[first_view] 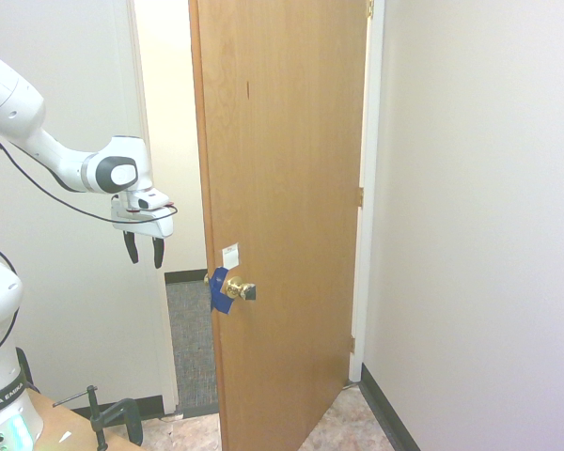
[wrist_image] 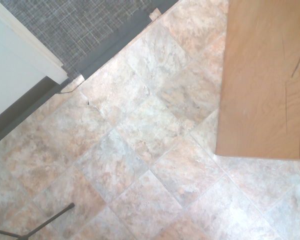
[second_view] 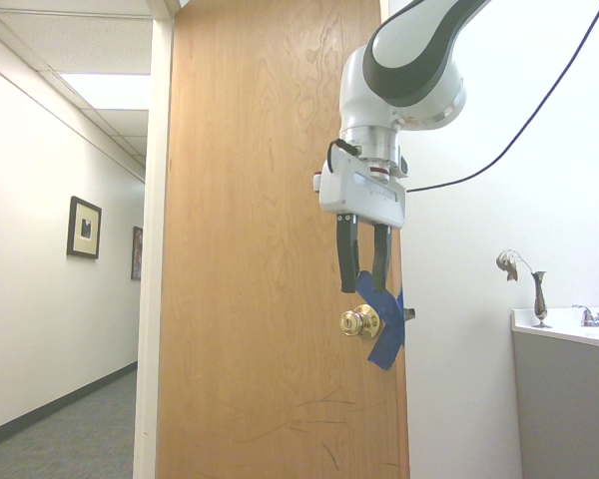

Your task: Close door

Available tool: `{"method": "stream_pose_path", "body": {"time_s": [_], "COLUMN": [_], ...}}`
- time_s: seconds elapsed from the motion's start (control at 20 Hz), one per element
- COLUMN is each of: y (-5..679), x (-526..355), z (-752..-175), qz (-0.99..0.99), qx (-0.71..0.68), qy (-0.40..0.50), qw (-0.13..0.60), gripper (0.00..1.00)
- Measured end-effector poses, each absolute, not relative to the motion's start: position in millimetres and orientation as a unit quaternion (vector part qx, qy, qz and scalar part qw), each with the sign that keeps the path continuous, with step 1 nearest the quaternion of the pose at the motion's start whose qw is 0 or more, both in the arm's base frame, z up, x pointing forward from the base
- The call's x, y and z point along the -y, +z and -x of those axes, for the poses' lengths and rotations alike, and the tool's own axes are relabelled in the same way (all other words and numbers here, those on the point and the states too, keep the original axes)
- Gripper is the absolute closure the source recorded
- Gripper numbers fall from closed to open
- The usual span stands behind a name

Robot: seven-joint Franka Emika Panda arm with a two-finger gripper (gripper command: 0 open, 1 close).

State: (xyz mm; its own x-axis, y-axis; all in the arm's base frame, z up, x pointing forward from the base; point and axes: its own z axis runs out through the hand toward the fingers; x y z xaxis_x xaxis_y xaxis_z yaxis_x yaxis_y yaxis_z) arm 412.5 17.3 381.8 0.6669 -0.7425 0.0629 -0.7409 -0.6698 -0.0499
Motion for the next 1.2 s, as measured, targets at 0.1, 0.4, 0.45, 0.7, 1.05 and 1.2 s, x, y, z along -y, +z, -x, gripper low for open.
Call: {"method": "stream_pose_path", "body": {"time_s": [0.1, 0.4, 0.45, 0.7, 1.05, 1.2], "y": [381.0, 394.8, 400.5, 434.5, 454.7, 461.1], "x": [-17.3, -10.2, -7.4, 19.5, 86.7, 126.1], "z": [-412.0, -412.4, -411.2, -397.3, -380.9, -374.5], "qz": [0.913, 0.909, 0.908, 0.901, 0.872, 0.857], "qx": [-0.406, -0.414, -0.415, -0.426, -0.481, -0.505], "qy": [-0.036, -0.049, -0.054, -0.07, -0.079, -0.081], "qw": [0.009, 0.017, 0.021, 0.037, 0.053, 0.06], "gripper": [0.0, 0.0, 0.0, 0.0, 0.0, 0.0]}}
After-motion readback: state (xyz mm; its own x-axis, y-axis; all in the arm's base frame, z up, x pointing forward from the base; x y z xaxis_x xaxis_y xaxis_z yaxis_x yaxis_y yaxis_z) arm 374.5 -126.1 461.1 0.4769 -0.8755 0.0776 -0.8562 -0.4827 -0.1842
